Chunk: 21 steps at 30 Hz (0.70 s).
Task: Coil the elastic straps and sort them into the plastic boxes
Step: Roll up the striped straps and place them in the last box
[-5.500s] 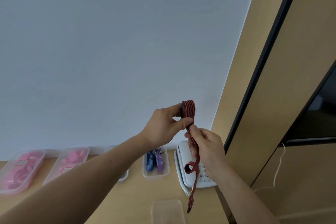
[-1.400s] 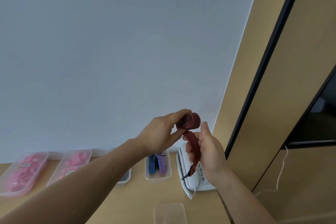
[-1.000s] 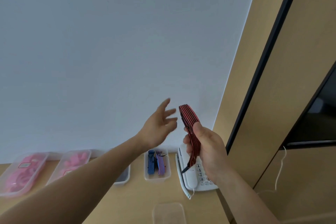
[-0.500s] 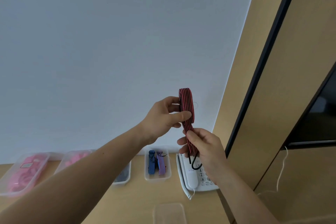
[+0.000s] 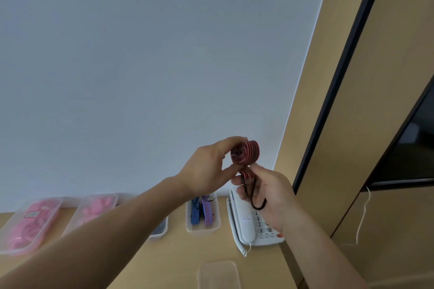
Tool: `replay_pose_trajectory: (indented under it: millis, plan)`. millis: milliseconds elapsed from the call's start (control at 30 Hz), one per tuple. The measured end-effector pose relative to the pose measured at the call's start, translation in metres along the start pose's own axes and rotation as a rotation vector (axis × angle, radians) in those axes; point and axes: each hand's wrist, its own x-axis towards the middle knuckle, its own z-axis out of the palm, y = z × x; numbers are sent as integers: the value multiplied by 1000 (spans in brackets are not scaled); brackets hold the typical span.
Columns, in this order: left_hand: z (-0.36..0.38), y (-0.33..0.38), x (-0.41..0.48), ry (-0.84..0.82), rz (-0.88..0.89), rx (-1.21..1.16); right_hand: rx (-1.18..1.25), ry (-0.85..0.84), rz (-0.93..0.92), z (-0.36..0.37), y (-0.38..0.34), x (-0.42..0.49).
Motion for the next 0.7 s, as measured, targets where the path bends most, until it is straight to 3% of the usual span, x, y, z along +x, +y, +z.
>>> replay_pose_trajectory:
  millis: [167,267,333,433,500,600,700]
  plan:
    - [3,-4,-2,84,255,329,28,-46,67,-1,3,4]
    - [3,-10,-4,17,354,437,114,-96,121,-2,7,6]
    - [2,-11,-5,-63,314,423,178,-101,139,-3,6,6]
    - [-1,-14,-8,-214,174,268,225,-36,129,-7,3,8]
    - [-3,-11,-8,-280,-18,-8,196,11,100,-7,2,9]
    - [-5,-2,-1,-153,-335,-415,69,74,10,-1,4,12]
    - [-14,-2,5,-89,-665,-680,-304,155,-165,8,5,12]
